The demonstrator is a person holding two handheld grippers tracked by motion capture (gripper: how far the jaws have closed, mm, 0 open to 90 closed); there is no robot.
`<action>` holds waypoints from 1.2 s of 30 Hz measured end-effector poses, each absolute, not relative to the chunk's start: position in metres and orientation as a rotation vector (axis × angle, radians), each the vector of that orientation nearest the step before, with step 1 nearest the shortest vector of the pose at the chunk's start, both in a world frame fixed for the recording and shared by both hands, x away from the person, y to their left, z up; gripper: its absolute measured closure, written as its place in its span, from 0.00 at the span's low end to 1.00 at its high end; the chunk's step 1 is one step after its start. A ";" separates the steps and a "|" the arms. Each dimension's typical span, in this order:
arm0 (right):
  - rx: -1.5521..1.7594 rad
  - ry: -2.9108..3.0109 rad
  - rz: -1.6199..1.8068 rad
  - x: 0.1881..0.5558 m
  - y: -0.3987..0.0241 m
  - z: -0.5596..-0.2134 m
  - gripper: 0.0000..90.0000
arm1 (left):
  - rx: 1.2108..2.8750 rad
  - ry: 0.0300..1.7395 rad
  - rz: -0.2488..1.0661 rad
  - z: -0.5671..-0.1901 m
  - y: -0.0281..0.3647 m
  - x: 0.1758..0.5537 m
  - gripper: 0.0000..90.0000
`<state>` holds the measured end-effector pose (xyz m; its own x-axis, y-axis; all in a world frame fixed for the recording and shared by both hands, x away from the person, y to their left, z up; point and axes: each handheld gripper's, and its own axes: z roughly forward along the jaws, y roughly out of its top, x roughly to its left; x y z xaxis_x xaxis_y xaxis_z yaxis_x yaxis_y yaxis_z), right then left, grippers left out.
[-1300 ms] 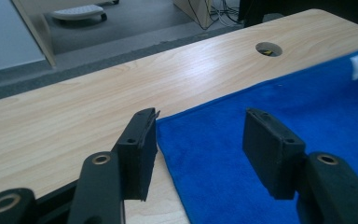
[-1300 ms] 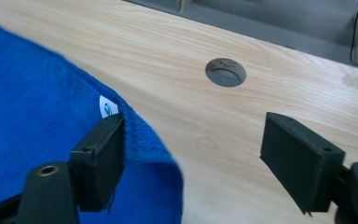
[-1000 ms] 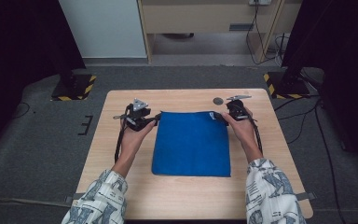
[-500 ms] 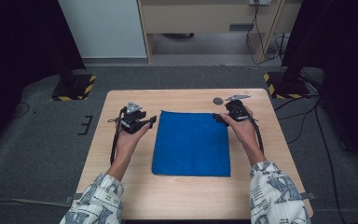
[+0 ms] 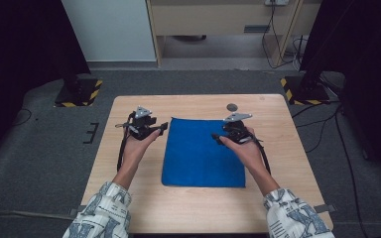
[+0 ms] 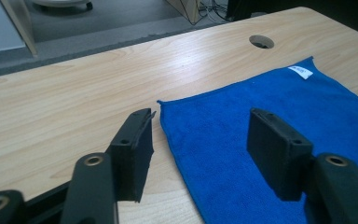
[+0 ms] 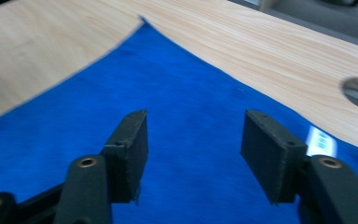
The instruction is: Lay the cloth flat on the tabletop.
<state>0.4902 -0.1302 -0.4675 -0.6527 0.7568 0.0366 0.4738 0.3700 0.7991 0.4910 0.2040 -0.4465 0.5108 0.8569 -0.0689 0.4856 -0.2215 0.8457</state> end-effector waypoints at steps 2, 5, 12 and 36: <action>1.070 2.303 1.198 0.483 -0.123 -0.466 0.51 | 1.889 1.101 0.540 -0.446 0.202 0.493 0.42; 1.028 2.334 1.221 0.471 -0.110 -0.465 0.54 | 1.911 1.090 0.533 -0.446 0.200 0.497 0.37; 0.950 2.399 1.231 0.443 -0.082 -0.470 0.62 | 1.957 1.058 0.549 -0.446 0.194 0.508 0.27; 0.802 2.577 1.226 0.389 -0.015 -0.493 0.90 | 1.979 1.037 0.501 -0.451 0.193 0.521 0.18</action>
